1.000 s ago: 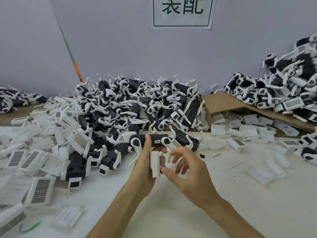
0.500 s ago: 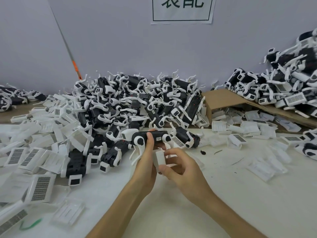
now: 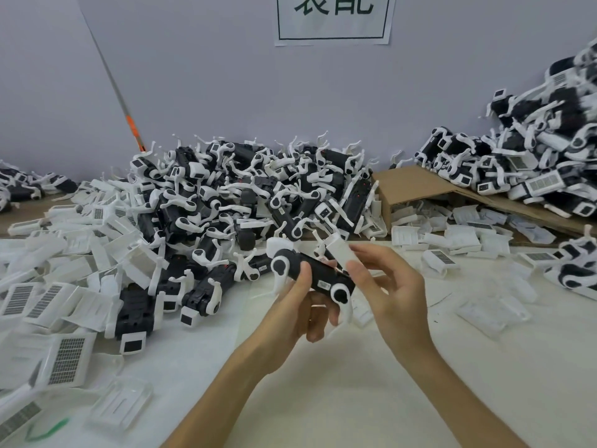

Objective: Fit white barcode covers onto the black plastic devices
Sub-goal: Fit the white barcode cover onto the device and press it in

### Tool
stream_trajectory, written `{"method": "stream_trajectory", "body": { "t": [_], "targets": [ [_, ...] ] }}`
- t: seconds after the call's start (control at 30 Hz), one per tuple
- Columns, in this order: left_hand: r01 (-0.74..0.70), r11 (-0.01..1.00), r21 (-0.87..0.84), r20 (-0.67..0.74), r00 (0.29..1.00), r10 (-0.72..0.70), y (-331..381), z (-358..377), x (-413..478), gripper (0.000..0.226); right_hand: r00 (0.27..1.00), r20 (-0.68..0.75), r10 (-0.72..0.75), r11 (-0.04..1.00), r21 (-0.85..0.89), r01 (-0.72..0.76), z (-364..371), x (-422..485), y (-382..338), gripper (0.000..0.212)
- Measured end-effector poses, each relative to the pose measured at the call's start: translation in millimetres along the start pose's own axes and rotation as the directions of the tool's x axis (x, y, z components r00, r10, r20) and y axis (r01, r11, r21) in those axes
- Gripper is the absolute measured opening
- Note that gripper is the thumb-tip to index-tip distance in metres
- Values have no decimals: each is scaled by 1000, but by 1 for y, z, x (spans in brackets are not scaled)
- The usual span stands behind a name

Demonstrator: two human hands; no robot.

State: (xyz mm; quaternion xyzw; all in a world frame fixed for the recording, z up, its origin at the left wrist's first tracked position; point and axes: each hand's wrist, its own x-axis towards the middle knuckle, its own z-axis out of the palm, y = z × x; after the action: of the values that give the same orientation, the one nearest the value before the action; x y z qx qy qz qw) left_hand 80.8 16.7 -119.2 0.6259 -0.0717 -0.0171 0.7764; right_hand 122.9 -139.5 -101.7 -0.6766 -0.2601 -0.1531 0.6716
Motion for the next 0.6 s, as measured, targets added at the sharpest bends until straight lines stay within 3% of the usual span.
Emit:
{"method": "stream_trajectory", "body": {
  "t": [0.3,0.6],
  "targets": [
    [0,986,165,5,1000,-1,-9,-1,-2,70,985,151,80,997,-29,-76,2,-1,4,19],
    [14,989,150,-5,1000,-14,-7,-2,-7,56,963,245,109,993,18,-117,0,0,8,14]
  ]
}}
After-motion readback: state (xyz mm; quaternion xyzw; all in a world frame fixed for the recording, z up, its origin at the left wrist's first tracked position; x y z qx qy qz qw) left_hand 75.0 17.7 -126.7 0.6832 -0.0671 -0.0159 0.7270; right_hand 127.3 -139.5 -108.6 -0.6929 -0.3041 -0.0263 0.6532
